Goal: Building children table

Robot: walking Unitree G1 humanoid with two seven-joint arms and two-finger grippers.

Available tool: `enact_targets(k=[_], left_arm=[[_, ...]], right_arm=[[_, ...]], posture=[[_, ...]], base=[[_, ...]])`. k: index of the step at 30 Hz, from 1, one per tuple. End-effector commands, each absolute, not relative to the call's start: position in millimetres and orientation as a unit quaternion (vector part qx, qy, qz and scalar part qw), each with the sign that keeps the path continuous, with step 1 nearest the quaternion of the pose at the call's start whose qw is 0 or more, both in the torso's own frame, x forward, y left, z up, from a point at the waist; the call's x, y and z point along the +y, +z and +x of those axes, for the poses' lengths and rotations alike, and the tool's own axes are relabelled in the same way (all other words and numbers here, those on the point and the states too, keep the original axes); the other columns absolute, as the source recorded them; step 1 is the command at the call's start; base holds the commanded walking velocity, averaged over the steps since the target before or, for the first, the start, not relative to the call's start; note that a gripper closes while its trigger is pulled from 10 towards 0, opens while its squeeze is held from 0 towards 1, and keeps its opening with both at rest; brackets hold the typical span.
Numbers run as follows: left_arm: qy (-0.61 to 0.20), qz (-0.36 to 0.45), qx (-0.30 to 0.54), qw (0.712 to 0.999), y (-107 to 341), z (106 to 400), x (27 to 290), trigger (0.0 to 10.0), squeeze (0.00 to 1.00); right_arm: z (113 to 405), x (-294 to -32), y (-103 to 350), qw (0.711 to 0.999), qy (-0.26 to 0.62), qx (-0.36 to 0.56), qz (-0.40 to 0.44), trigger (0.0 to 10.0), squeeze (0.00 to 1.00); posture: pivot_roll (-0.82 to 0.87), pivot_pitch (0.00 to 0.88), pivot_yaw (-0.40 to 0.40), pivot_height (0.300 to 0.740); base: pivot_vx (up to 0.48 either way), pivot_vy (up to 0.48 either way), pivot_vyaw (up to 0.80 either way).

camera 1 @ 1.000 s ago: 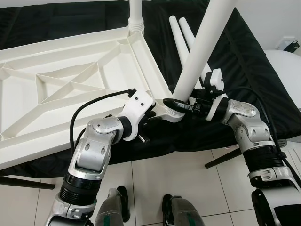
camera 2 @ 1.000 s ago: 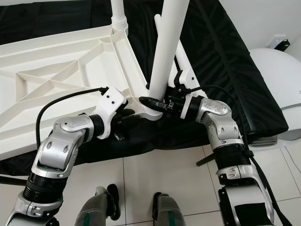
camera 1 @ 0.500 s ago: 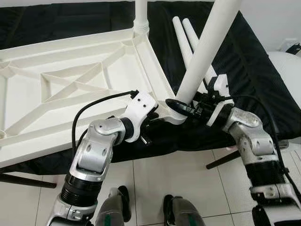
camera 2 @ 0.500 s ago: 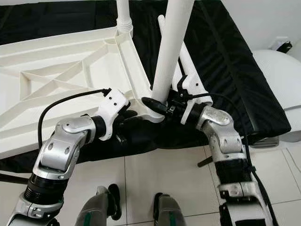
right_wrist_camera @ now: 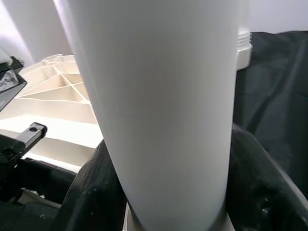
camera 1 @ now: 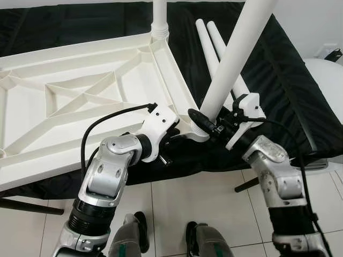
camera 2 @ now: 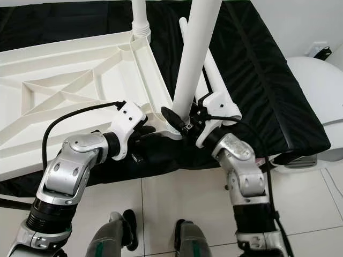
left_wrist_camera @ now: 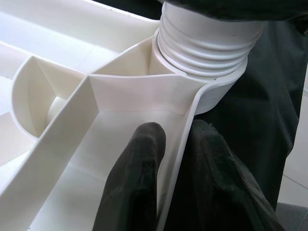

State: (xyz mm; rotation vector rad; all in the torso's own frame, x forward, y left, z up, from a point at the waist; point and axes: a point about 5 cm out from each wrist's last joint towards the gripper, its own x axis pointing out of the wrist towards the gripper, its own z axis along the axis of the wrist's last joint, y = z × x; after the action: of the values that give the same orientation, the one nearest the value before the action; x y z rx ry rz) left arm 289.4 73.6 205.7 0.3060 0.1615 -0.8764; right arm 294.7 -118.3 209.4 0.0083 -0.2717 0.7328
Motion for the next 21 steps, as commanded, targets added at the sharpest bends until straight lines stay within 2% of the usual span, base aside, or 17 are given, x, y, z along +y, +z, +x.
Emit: enact_targets(k=[1, 9, 21], left_arm=[[-0.364, 0.133, 0.075, 0.919, 204, 293, 80, 10.0, 0.0], [-0.362, 0.131, 0.077, 0.92, 204, 292, 80, 10.0, 0.0], [-0.365, 0.133, 0.084, 0.918, 200, 290, 77, 10.0, 0.0]], right_arm=[[286, -97, 204, 0.908, 0.399, -0.119, 0.042, 0.0, 0.0], [279, -76, 196, 0.938, 0.319, -0.119, 0.066, 0.0, 0.0], [282, -71, 191, 0.966, 0.216, -0.117, 0.078, 0.0, 0.0]], posture=[[-0.02, 0.236, -0.037, 0.74], [-0.02, 0.241, -0.037, 0.74], [-0.02, 0.242, -0.029, 0.74]], base=[[0.0, 0.0, 0.0], [0.0, 0.0, 0.0], [0.0, 0.0, 0.0]])
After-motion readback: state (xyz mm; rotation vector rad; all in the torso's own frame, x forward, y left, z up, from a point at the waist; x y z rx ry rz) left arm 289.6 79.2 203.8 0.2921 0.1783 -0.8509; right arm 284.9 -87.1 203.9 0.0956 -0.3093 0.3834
